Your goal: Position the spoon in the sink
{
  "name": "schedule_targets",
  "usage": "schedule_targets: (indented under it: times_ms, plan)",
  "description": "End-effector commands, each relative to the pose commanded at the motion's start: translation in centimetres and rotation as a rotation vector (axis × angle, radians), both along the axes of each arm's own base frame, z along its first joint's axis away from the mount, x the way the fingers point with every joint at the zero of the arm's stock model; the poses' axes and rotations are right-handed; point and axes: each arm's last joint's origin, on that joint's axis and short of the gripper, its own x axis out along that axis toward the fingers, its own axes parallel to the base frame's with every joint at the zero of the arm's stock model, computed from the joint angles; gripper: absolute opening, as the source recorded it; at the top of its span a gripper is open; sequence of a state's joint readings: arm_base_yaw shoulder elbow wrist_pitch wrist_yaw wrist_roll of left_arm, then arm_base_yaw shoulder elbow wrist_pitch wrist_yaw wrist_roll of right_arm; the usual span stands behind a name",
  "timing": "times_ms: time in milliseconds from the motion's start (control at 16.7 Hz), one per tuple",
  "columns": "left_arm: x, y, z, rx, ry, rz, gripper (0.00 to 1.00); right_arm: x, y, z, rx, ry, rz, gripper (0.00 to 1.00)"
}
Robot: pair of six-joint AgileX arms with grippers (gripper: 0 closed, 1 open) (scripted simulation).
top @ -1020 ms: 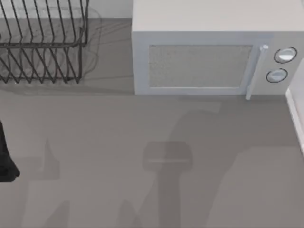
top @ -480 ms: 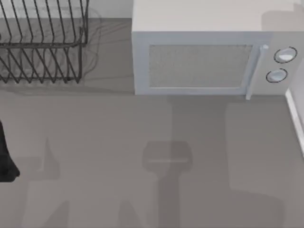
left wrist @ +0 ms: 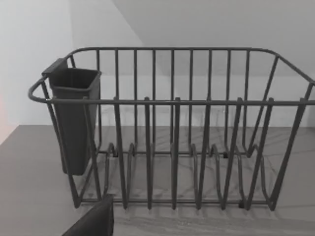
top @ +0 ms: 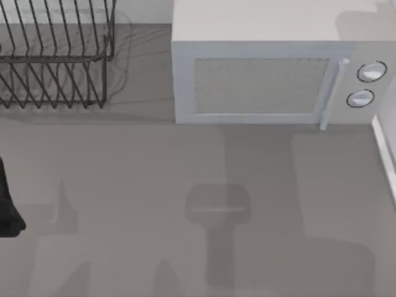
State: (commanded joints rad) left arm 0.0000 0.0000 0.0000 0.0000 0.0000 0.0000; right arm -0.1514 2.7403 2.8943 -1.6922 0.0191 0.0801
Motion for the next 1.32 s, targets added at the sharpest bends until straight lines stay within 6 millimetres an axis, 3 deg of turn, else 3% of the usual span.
schedule_targets:
  times_ms: [300,720,1080,1320]
  plan:
    - [0.0,0.0,0.0,0.0,0.0,0.0,1.0,0.2,-0.4,-0.4,0.0,-0.013,-0.013,0.0]
    - [0.0,0.0,0.0,0.0,0.0,0.0,1.0,0.2,-0.1,-4.1,0.002,0.011,-0.001,0.0]
    - [0.0,0.0,0.0,0.0,0.0,0.0,1.0,0.2,0.0,-4.4,0.0,0.003,0.0,0.0]
    - [0.0,0.0,0.0,0.0,0.0,0.0,1.0,0.2,0.0,-4.4,0.0,0.003,0.0,0.3]
